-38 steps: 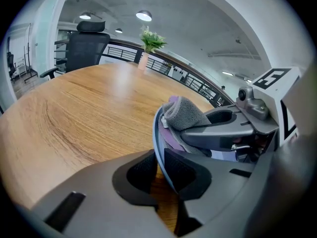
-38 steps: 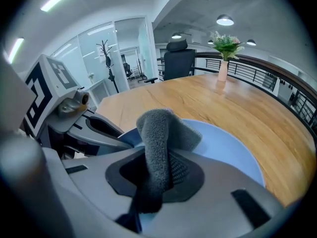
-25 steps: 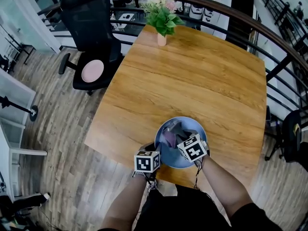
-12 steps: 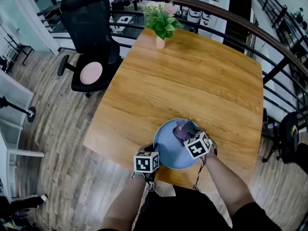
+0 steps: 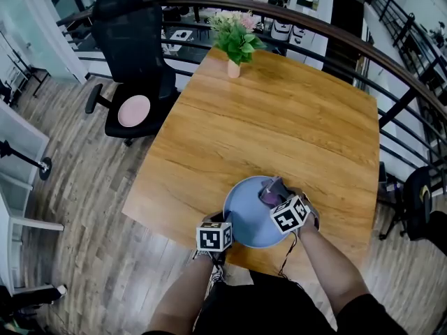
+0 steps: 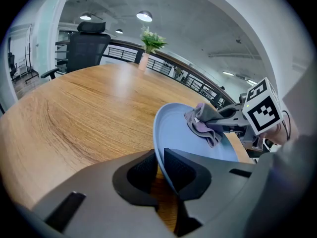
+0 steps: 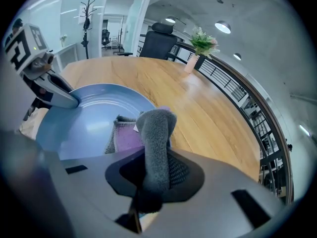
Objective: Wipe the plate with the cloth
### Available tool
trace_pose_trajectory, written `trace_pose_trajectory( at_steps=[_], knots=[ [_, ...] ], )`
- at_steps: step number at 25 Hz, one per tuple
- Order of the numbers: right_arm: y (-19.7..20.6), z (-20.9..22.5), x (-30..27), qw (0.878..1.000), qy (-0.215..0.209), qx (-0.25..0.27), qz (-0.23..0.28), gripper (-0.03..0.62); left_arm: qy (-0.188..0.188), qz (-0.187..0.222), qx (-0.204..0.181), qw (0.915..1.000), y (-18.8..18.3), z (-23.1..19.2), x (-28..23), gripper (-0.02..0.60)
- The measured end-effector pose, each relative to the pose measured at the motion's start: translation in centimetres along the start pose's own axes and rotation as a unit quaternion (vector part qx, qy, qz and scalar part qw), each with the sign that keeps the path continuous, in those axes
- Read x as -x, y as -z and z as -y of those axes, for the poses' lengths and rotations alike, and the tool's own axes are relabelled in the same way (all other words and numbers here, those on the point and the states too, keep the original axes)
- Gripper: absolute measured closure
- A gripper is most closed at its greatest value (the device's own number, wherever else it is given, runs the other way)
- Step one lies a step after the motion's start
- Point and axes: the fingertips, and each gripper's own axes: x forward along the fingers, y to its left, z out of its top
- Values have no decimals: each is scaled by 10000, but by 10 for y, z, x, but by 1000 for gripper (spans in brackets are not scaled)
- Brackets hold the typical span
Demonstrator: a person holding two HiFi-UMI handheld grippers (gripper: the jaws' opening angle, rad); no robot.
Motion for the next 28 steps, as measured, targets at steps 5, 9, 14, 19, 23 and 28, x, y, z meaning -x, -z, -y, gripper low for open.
trace_pose_trajectory(
  at_steps=[5, 9, 14, 19, 23, 28],
  knots=[
    [-2, 7, 10, 9998, 142, -115, 85, 522, -13, 2, -12, 10000, -1, -1, 2, 512],
    [-2, 13, 18, 9993, 232, -260, 158, 522, -20, -2, -7, 10000, 1, 0, 2, 512],
    [-4, 25, 33, 9972, 438, -488, 366, 522, -30, 6, 0, 10000, 0, 1, 3, 512],
    [-13, 29, 55, 9929, 580, -736, 728, 522, -22, -7, 8, 10000, 1, 0, 4, 512],
    [-18, 23, 70, 9890, 496, -970, 997, 522, -9, -3, 17, 10000, 1, 1, 4, 512],
    [-30, -6, 80, 9714, -383, -1755, 1553, 522, -6, -14, 41, 10000, 0, 1, 4, 512]
  ],
)
